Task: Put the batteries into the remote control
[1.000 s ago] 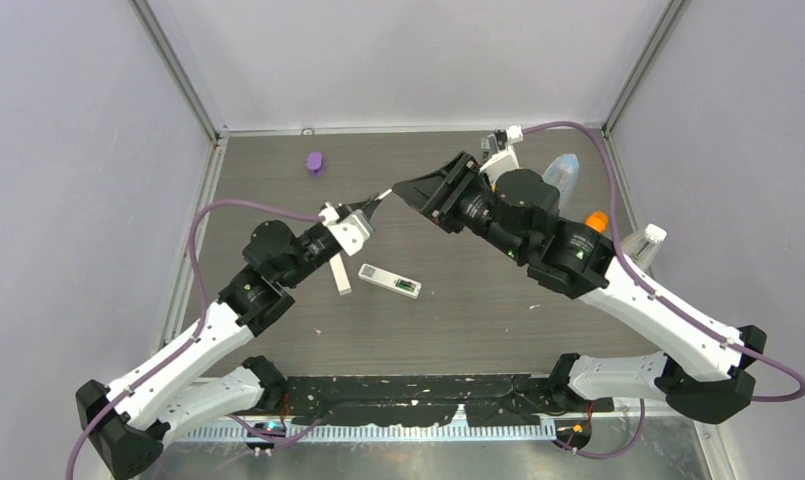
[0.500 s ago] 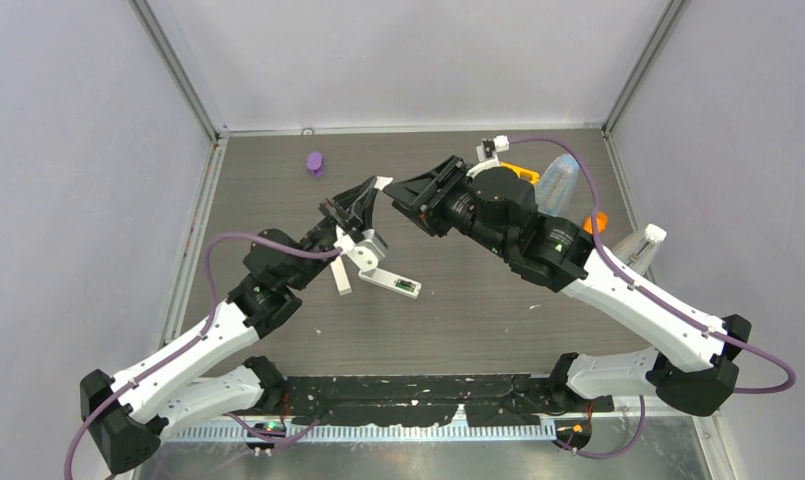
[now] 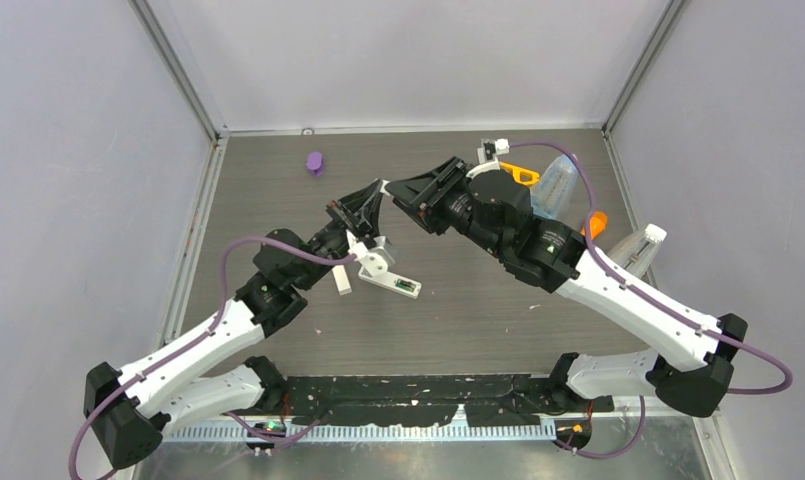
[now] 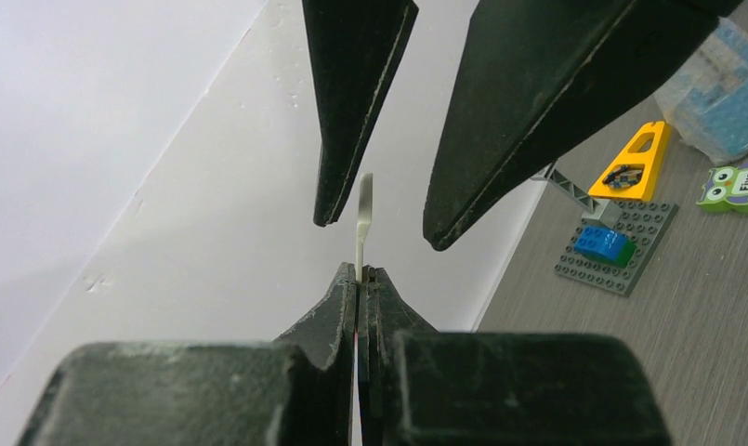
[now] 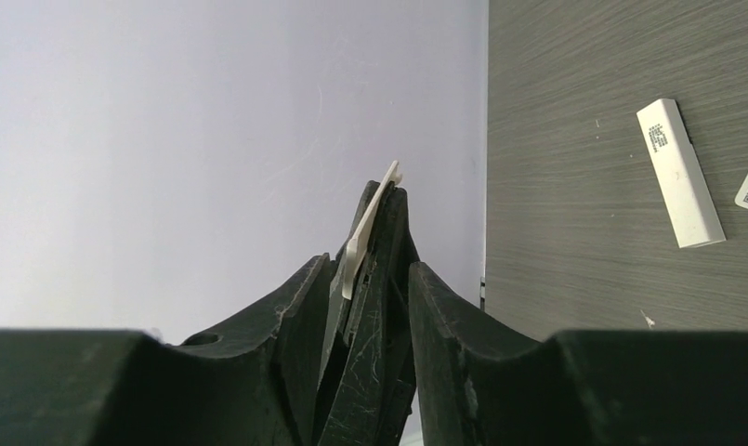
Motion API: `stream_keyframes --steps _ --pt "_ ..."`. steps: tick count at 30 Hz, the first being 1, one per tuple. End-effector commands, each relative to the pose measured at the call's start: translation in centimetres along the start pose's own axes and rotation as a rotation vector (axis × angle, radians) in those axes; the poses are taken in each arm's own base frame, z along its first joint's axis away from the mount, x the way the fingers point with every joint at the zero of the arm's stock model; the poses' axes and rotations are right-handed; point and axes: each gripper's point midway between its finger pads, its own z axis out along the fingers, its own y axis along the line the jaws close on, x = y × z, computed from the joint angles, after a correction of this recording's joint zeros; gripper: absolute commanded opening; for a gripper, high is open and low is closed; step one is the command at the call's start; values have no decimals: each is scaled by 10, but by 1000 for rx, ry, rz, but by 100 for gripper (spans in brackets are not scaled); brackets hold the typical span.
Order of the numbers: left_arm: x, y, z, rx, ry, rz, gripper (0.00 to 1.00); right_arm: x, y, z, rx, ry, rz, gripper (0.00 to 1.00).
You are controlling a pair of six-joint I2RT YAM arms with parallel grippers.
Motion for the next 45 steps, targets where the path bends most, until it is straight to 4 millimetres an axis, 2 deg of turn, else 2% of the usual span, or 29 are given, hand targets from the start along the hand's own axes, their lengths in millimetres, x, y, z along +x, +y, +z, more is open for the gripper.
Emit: stream_keyframes --steps 1,9,12,13,14,17,18,19,22,23,24,25,27,30,34,35,37,38,39,40,41,42,44,45 --pt "-15 14 0 -59 -64 20 0 -11 14 3 -44 -41 28 40" --pt "-12 14 -3 -66 -51 -17 0 -5 9 6 -36 -17 33 7" --pt "-11 15 -4 -75 -40 -59 3 -3 8 5 -43 -10 30 5" --pt "-10 18 -5 -90 -30 -92 12 -3 7 5 -46 -10 29 5" --pt "-9 20 -6 -107 -19 -144 25 -4 5 4 -45 -12 25 5" --pt "-3 11 -13 -85 11 -244 80 -6 -2 -1 -49 -14 -22 5" --pt "-3 6 -18 -77 15 -296 95 -8 -5 -2 -50 -13 -35 5" --pt "-4 2 -23 -72 18 -368 99 -9 -13 -6 -45 -9 -71 5" --pt "5 -16 -38 -51 116 -640 100 -18 -37 -13 -34 4 -117 5" --pt "11 -32 -44 -3 188 -725 99 -18 -52 -17 -28 9 -146 5" --pt "11 -41 -48 22 238 -824 100 -18 -78 -14 2 21 -156 5" --pt "16 -54 -52 54 310 -907 100 -21 -80 -20 -18 17 -179 5" --pt "16 -77 -58 105 412 -1074 99 -16 -97 -22 -50 60 -215 5" --pt "20 -108 -63 158 510 -1272 100 -1 -127 -20 -71 149 -263 5" --pt "46 -144 -77 170 662 -1544 100 19 -154 -15 -106 255 -236 5" --pt "60 -147 -80 136 700 -1611 99 24 -158 -14 -109 284 -233 5" --pt "74 -160 -86 140 741 -1741 96 32 -173 -9 -93 322 -228 5" --pt "77 -166 -88 159 748 -1797 94 37 -181 -5 -91 336 -221 5" --pt "81 -170 -89 160 761 -1835 92 39 -181 -4 -111 344 -223 5" --pt "87 -176 -90 157 782 -1855 91 42 -195 0 -82 353 -215 5" --pt "92 -182 -92 153 805 -1862 90 42 -194 2 -103 343 -219 5" --pt "97 -186 -93 144 828 -1865 89 45 -207 5 -73 354 -212 5" --pt "106 -193 -94 120 870 -1876 88 49 -222 11 -36 362 -197 5" --pt "109 -195 -94 114 882 -1879 87 49 -222 13 -45 358 -191 5"
